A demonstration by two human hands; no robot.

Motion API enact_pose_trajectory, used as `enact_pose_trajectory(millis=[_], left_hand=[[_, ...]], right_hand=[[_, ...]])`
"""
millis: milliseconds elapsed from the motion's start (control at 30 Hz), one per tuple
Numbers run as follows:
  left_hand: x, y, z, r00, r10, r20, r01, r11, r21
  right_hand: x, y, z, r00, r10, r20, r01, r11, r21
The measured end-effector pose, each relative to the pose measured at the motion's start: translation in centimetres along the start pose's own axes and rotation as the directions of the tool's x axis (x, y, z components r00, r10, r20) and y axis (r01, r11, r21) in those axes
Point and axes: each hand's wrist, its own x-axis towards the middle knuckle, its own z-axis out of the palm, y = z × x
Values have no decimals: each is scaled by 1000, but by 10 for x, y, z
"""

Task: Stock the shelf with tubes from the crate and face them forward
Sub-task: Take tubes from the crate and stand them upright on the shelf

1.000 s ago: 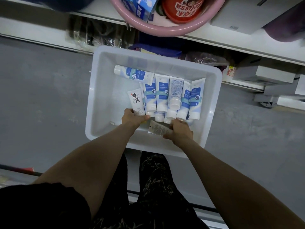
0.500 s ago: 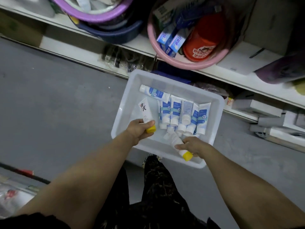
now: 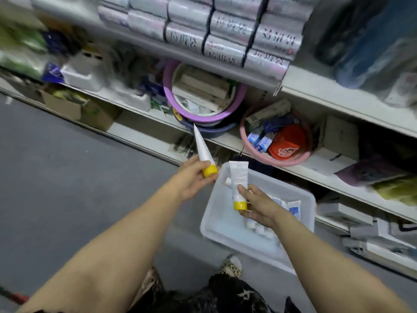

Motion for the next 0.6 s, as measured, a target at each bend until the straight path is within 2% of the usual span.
enact_pose_trajectory(millis=[133,300,433,600], left_hand=[[-40,83,-23,990,124,63,-119,990,-76],[-93,184,-52,947,310,84,-311,950,-5],[-140,261,-72,876,461,139,-473,879,63],[-185,354,-84,798,592,110,-602,791,107]], right_hand=[[-12,-52,89,978,-207,24,204,973,106],[-34,-119,209,896,-439,62,414,879,238],[-58,-166,291,820,-562,105,506,800,323],[-88,-228,368,722,-671,167,578,719,386]])
